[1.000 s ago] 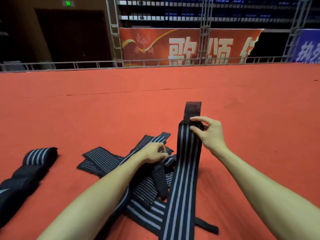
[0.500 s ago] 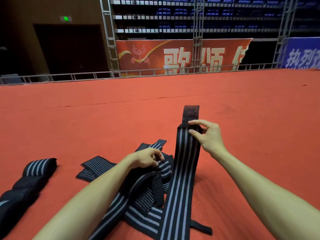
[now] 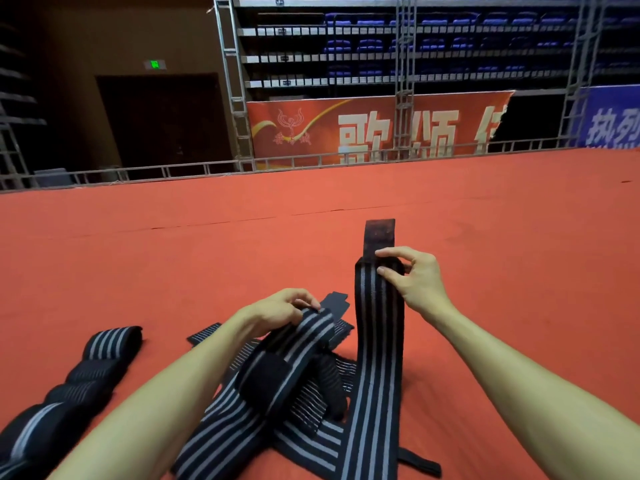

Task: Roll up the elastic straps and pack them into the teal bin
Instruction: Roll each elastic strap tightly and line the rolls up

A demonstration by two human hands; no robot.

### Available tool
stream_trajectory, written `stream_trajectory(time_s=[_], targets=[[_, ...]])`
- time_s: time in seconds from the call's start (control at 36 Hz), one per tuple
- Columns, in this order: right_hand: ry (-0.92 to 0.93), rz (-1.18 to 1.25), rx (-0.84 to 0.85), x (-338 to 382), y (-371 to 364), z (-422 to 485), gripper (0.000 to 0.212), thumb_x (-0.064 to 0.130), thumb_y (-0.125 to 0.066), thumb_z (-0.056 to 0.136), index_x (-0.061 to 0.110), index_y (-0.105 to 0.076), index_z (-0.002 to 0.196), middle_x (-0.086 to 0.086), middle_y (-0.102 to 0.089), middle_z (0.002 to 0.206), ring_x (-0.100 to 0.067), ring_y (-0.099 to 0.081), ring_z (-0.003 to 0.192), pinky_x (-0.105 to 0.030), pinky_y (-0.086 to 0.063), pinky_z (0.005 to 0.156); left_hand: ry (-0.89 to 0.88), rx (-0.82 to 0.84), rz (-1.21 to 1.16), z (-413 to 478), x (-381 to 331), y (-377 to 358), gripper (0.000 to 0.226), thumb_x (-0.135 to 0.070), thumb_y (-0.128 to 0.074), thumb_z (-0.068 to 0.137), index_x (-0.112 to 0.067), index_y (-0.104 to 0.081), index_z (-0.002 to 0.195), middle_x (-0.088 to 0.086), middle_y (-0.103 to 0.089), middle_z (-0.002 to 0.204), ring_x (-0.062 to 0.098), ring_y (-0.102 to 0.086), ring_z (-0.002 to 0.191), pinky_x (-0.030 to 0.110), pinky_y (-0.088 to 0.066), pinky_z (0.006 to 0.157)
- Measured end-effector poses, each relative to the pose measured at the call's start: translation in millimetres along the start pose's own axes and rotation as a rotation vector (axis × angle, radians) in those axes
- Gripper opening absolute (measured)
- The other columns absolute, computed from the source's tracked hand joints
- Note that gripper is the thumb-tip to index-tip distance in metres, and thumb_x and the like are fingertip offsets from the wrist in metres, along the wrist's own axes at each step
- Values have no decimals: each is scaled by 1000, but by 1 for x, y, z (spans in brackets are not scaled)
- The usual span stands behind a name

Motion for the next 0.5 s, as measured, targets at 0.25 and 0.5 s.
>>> stream_trajectory(time_s=[0.25,0.5], targets=[[48,-3,-19,42,12,12,30,-1,-77,79,22,-76,99,12,-71,97,-6,-66,99,-24,-49,87,-47,-114,-161,-40,-30,41,60,3,-40,61,-21,-76,101,16,-67,103,28,-57,90,37,-50,80],[106,74,-28,97,4,16,34,-4,-75,79,25,-74,96,9,-72,95,-2,-66,94,-29,-53,89,-222,-243,-288,-95,-77,66,50,19,-40,83,-8,-69,112,11,-60,98,16,-56,71,18,-46,50]])
Point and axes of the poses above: each hand's wrist, its own z-axis towards the middle knuckle, its own y-axis out of the back of the hand, x = y × z, the point moved 7 cm from there along z, towards the middle knuckle
